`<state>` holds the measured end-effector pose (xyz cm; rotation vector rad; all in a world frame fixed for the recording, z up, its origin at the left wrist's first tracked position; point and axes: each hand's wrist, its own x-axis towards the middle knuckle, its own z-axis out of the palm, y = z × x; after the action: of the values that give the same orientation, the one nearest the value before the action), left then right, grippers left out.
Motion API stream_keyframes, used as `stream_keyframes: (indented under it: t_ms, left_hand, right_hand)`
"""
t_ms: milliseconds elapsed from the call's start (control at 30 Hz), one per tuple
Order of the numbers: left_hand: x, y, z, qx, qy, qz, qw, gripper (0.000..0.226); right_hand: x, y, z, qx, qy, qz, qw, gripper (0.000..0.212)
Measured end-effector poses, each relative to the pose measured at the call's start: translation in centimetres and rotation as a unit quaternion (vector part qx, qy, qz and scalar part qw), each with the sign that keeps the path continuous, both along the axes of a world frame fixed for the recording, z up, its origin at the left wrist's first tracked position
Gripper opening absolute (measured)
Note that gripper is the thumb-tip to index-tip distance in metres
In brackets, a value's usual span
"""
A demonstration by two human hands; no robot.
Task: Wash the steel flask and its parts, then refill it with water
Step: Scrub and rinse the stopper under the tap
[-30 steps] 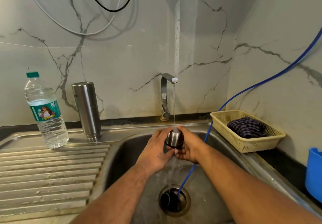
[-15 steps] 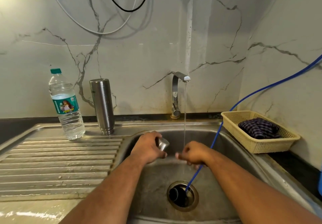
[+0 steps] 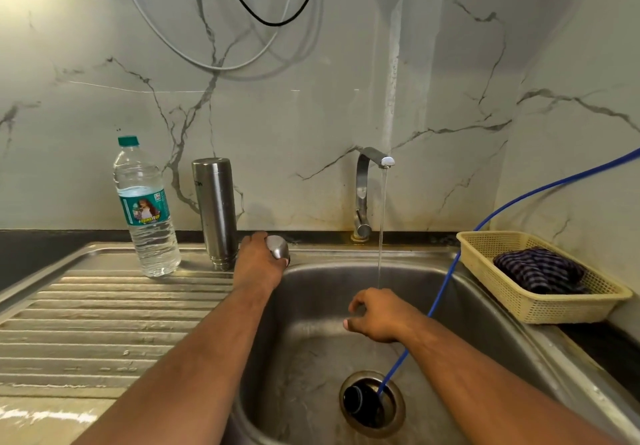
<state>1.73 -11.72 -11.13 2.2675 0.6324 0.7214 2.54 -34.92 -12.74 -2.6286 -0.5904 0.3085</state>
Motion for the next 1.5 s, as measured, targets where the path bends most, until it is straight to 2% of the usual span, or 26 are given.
stream_keyframes:
  t_ms: [133, 233, 433, 567, 700, 767, 867, 1200, 1300, 1400, 1500]
  left_hand:
    - [2.2, 1.3, -0.4, 0.042, 0.022, 0.041, 0.998, 0.056]
    - [2.9, 1.5, -1.0, 0.085, 0.047, 0.077, 0.992, 0.058]
    - [3.2, 1.2, -2.8, 0.062, 0.021, 0.101, 0.993, 0.068]
    - [2.4, 0.6, -2.0, 0.070, 0.037, 0.093, 0.992, 0.063]
    - [1.0, 0.3, -1.4, 0.202, 0.106, 0.088, 0.970, 0.044]
    - [0.5, 0.3, -1.3, 0.265, 0.136, 0.096, 0.950, 0.046]
    - [0.3, 0.4, -1.0, 0.289, 0.144, 0.099, 0.941, 0.047]
    - [-0.8, -0.7, 0.9, 0.345, 0.138, 0.081, 0.925, 0.030]
    - [-2.0, -3.7, 2.4, 0.326, 0.118, 0.017, 0.938, 0.033]
    - [-3.6, -7.5, 3.1, 0.236, 0.137, -0.045, 0.961, 0.038]
    - [-4.9, -10.2, 1.2, 0.154, 0.161, -0.106, 0.969, 0.038]
  right_hand:
    - [1.2, 0.4, -0.5, 0.000, -0.019, 0.001, 1.000, 0.040]
    - [1.9, 0.5, -1.0, 0.004, -0.032, -0.001, 0.999, 0.038]
    - [2.6, 0.3, -1.4, 0.014, -0.038, -0.001, 0.999, 0.034]
    - [2.3, 0.2, -1.4, 0.001, -0.044, -0.007, 0.999, 0.032]
    - [1.9, 0.2, -1.2, -0.001, -0.041, -0.001, 0.999, 0.034]
    - [1.7, 0.2, -1.0, -0.003, -0.039, 0.000, 0.999, 0.033]
    - [1.7, 0.3, -1.0, -0.007, -0.036, 0.001, 0.999, 0.033]
    - [2.3, 0.0, -1.4, 0.004, 0.007, 0.017, 1.000, 0.027]
    - [2.0, 0.0, -1.7, -0.040, 0.016, 0.080, 0.996, 0.038]
    - [1.3, 0.5, -2.2, -0.124, 0.007, 0.165, 0.978, 0.055]
    - [0.8, 1.3, -3.1, -0.170, 0.032, 0.198, 0.965, 0.064]
